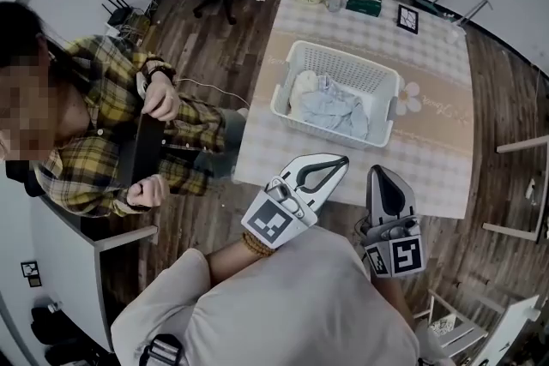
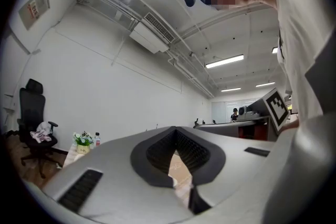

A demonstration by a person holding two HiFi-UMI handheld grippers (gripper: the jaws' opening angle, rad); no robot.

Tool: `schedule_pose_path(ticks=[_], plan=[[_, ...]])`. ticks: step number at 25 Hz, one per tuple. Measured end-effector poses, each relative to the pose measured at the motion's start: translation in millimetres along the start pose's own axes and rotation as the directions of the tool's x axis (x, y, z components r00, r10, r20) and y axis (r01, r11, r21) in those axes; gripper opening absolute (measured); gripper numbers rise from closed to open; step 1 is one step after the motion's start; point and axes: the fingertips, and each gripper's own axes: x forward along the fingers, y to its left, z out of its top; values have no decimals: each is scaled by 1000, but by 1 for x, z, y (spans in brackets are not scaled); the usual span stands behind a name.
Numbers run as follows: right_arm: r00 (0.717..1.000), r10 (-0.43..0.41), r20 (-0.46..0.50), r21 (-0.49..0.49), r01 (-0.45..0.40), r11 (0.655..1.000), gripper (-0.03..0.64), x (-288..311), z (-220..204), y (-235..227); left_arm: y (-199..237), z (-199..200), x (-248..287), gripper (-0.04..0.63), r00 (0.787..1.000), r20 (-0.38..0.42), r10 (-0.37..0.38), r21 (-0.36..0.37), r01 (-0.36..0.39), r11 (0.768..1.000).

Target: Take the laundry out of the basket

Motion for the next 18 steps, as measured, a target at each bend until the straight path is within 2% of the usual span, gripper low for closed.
schedule_pose_path(ticks=[9, 18], plan=[[998, -55, 10, 8, 55, 998, 6, 47, 0, -23, 50, -1, 24, 17, 1000, -22, -17, 1, 17, 1000], [997, -68, 31, 8, 68, 998, 6, 60, 5, -58, 76, 3, 49, 15, 999, -29, 36, 42, -35, 999]])
